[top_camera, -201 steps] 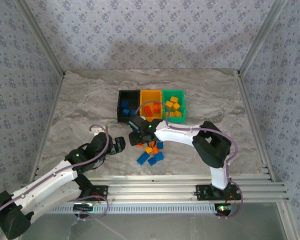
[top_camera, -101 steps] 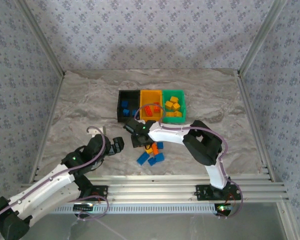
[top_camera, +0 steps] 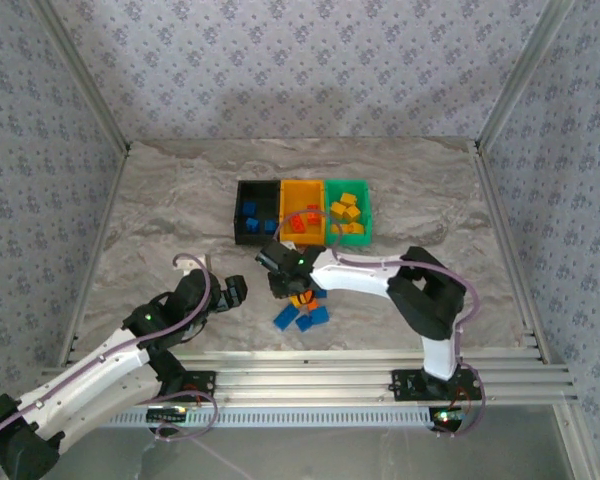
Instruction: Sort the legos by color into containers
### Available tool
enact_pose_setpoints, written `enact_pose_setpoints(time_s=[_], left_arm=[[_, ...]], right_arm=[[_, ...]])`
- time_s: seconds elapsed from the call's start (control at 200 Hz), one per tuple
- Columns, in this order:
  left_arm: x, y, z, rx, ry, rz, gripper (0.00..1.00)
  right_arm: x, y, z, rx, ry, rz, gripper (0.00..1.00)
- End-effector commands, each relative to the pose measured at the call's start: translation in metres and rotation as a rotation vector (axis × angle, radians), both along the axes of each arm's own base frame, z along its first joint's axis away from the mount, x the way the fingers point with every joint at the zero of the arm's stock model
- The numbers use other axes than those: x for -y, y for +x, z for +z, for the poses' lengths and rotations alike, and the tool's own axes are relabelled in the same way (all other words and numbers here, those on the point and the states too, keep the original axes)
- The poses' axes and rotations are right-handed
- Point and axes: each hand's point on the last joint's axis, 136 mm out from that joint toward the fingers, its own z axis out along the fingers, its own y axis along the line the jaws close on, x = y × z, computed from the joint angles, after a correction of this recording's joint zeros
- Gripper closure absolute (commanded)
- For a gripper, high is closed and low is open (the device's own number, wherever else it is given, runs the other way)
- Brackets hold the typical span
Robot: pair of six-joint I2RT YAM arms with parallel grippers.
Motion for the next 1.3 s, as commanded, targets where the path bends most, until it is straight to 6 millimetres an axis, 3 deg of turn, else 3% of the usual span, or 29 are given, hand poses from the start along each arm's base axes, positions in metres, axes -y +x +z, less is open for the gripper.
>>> enact_pose_setpoints(time_s=[0.0, 0.15, 0.33, 0.56, 0.8, 0.884, 0.999, 1.104, 1.199, 1.294], left_arm=[[0.002, 0.004, 0.004, 0.009, -0.011, 0.008, 0.0], [0.007, 0.006, 0.005, 0.006, -0.013, -0.006, 0.0], [0.011, 0.008, 0.005, -0.005, -0.009, -0.015, 0.0], [0.014, 0.008, 0.006, -0.015, -0.014, -0.023, 0.0], [0.016, 0.008, 0.009, -0.031, -0.003, -0.038, 0.0], [0.017, 0.007, 0.008, -0.04, 0.001, -0.04, 0.0], [0.018, 0.008, 0.009, -0.041, -0.002, -0.04, 0.0], [0.019, 0.008, 0.013, -0.033, -0.011, -0.043, 0.0], [0.019, 0.009, 0.017, -0.024, -0.012, -0.048, 0.0], [0.018, 0.01, 0.02, -0.013, -0.012, -0.045, 0.0]], right_arm=[[-0.007, -0.006, 0.043, 0.062, 0.099, 0.039, 0.7], [0.007, 0.0, 0.079, 0.1, 0.145, 0.03, 0.7], [0.036, 0.063, 0.109, 0.168, 0.171, -0.071, 0.7], [0.044, 0.139, 0.086, 0.129, 0.125, -0.157, 0.7], [0.046, 0.184, 0.07, 0.123, 0.098, -0.255, 0.63], [0.048, 0.19, 0.069, 0.113, 0.1, -0.277, 0.54], [0.048, 0.194, 0.076, 0.114, 0.125, -0.286, 0.35], [0.053, 0.191, 0.094, 0.147, 0.145, -0.289, 0.3], [0.055, 0.177, 0.109, 0.177, 0.189, -0.268, 0.29], [0.055, 0.149, 0.116, 0.176, 0.229, -0.226, 0.27]])
